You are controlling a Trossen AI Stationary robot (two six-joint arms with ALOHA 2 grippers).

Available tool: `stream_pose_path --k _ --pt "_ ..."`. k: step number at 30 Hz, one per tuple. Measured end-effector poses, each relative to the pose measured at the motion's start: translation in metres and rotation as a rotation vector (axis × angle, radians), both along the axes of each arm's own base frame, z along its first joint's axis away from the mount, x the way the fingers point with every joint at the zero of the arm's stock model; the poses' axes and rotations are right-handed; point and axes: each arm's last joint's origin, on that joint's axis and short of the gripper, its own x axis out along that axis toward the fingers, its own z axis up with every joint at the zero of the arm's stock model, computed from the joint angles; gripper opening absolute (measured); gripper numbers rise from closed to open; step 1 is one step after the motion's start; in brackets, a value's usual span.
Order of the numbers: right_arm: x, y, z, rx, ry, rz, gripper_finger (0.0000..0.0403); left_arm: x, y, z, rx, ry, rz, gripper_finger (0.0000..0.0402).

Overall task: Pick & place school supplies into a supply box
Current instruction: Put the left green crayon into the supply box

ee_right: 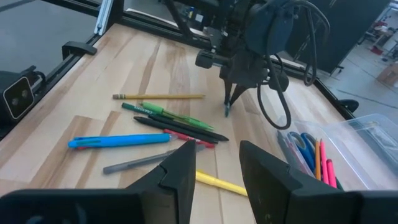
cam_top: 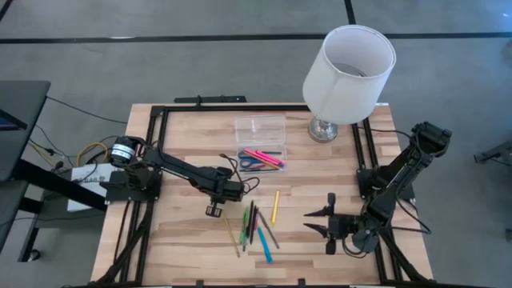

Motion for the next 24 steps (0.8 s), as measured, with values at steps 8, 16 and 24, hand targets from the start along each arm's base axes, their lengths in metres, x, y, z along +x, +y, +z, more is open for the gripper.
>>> stream_pose_path --k 8,16,24 --pt "0.0 0.0 0.0 -0.001 0.001 0.0 0.0118 0.011 -0.002 0.013 0.006 -0.013 0.005 0.0006" --pt "0.0 0.0 0.0 -0.003 0.003 -0.001 0.0118 0.03 -0.008 0.039 -0.022 -0.1 -0.022 0.0006" --pt "0.0 0.0 -0.001 -0.009 0.008 -0.001 0.0118 0.047 -0.008 0.075 0.024 -0.167 -0.072 0.0007"
